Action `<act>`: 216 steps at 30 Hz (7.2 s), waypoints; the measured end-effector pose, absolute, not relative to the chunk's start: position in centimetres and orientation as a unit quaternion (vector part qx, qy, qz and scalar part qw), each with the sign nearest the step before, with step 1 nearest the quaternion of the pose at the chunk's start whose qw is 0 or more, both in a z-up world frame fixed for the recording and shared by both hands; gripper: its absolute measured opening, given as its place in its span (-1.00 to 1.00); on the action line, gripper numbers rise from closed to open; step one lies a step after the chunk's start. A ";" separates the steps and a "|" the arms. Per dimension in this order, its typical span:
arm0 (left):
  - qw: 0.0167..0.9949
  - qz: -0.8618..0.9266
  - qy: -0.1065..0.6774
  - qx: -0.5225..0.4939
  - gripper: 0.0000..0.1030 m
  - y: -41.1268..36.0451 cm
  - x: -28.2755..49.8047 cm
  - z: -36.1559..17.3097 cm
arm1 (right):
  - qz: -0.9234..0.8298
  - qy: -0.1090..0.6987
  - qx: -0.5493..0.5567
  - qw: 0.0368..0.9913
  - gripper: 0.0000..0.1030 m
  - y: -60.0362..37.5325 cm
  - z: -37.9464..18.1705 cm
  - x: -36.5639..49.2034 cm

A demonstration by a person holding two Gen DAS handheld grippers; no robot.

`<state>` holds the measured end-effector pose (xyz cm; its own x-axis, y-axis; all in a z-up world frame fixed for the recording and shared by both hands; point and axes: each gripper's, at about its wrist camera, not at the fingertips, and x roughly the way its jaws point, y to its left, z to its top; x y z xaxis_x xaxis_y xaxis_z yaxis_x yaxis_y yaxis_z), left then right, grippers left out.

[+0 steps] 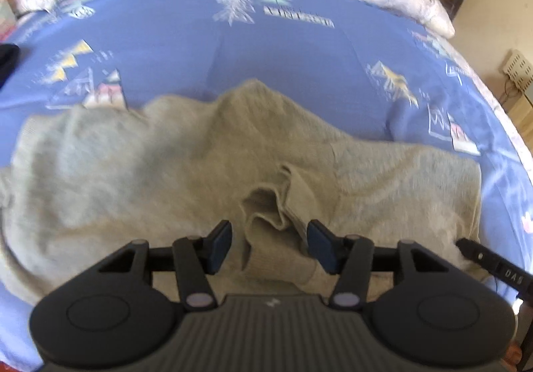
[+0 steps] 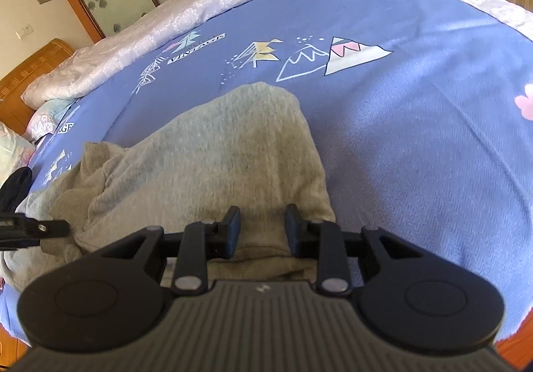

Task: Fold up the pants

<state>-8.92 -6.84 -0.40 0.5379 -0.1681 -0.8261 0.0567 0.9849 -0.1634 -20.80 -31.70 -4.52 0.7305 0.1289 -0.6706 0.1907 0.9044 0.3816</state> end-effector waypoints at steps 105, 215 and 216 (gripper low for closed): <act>0.886 -0.046 0.458 0.056 0.56 -5.3 -12.7 -3.2 | -0.037 0.321 0.432 0.842 0.27 -33.6 -4.7 -25.1; 0.891 -0.113 0.416 -0.144 -0.67 7.9 -4.6 7.8 | 0.166 0.226 -0.040 0.959 -0.78 -8.2 2.4 -20.1; 0.891 -0.099 0.416 -0.151 -0.67 9.4 -4.7 7.5 | 0.179 0.227 -0.052 0.956 -0.78 -6.9 2.3 -19.7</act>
<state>-4.68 9.37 7.51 0.6351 -0.3017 -0.7110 0.0503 0.9348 -0.3517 -19.74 -6.89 2.31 0.8332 0.3186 -0.4520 -0.3655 0.9306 -0.0178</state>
